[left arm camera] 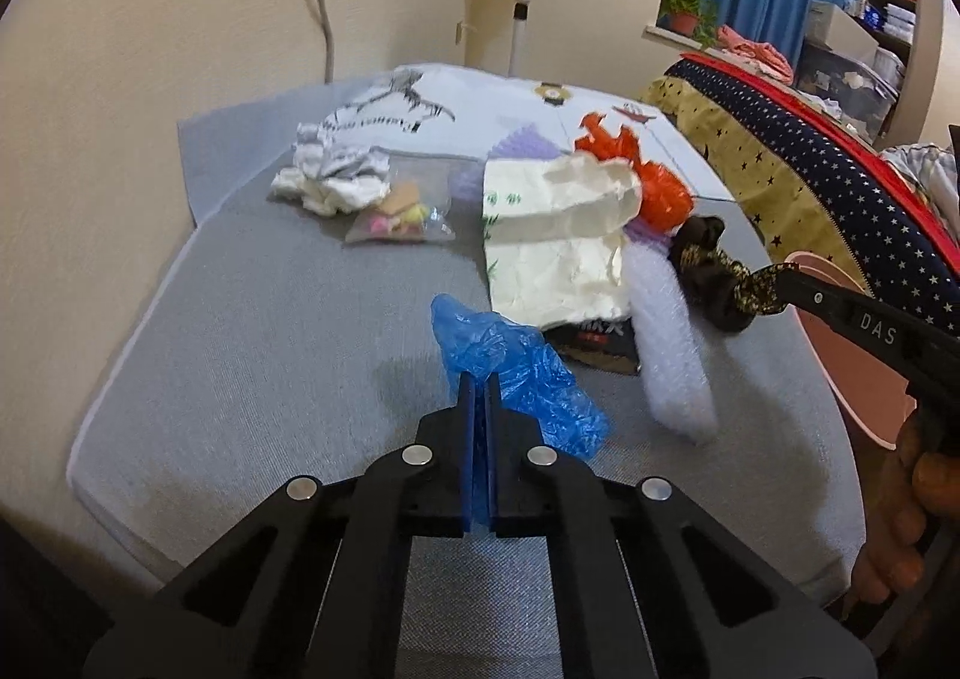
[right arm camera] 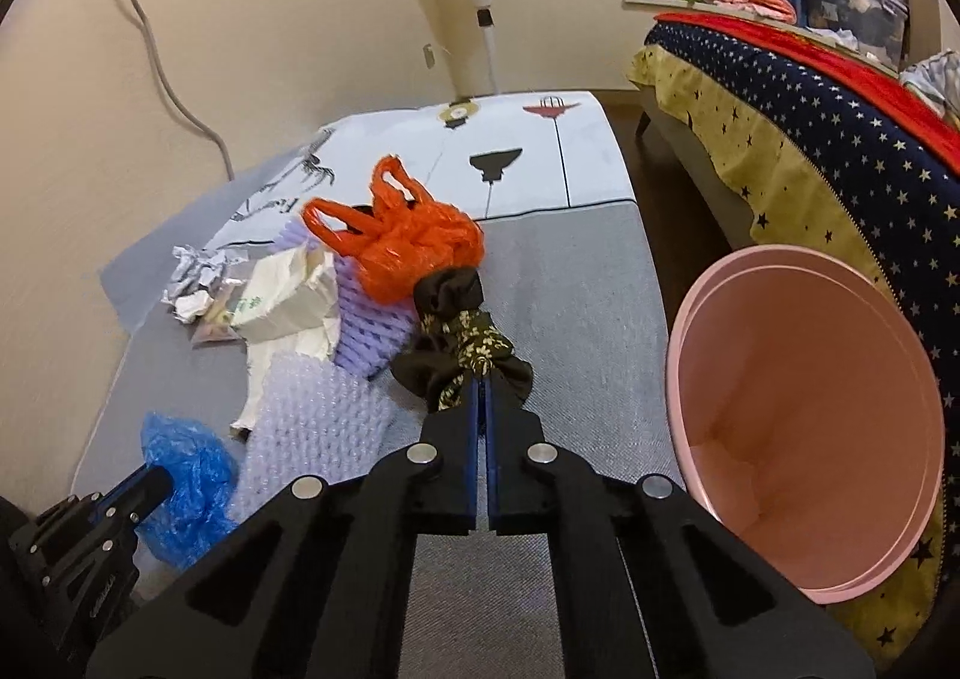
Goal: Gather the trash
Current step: 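Grasp the blue plastic bag with the left tool while the right tool grasps the dark sequined cloth, then carry the blue bag and dark cloth with both tools over the pink bin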
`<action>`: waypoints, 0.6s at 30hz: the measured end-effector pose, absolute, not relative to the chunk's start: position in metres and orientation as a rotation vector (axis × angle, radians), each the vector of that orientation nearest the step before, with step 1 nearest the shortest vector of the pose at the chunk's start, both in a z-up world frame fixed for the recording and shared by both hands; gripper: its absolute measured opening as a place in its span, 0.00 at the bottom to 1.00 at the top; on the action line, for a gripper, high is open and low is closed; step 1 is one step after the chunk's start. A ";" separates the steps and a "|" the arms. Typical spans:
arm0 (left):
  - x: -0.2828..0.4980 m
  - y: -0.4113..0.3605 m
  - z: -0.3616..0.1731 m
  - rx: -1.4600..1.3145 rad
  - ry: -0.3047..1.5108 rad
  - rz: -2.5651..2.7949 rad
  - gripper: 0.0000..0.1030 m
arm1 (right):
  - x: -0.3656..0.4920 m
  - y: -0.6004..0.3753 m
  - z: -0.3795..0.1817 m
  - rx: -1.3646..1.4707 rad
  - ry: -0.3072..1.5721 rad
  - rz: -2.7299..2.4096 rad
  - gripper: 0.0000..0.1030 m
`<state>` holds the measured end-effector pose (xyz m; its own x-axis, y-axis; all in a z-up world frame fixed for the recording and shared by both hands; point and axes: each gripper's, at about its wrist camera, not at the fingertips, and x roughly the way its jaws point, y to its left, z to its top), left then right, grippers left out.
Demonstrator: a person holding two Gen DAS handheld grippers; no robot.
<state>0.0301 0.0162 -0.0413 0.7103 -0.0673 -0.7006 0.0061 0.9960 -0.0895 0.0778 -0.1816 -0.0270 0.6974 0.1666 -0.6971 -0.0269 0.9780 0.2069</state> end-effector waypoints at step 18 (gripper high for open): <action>0.007 0.015 -0.009 -0.068 0.685 -0.064 0.02 | 0.039 -0.190 0.018 0.148 0.689 0.099 0.02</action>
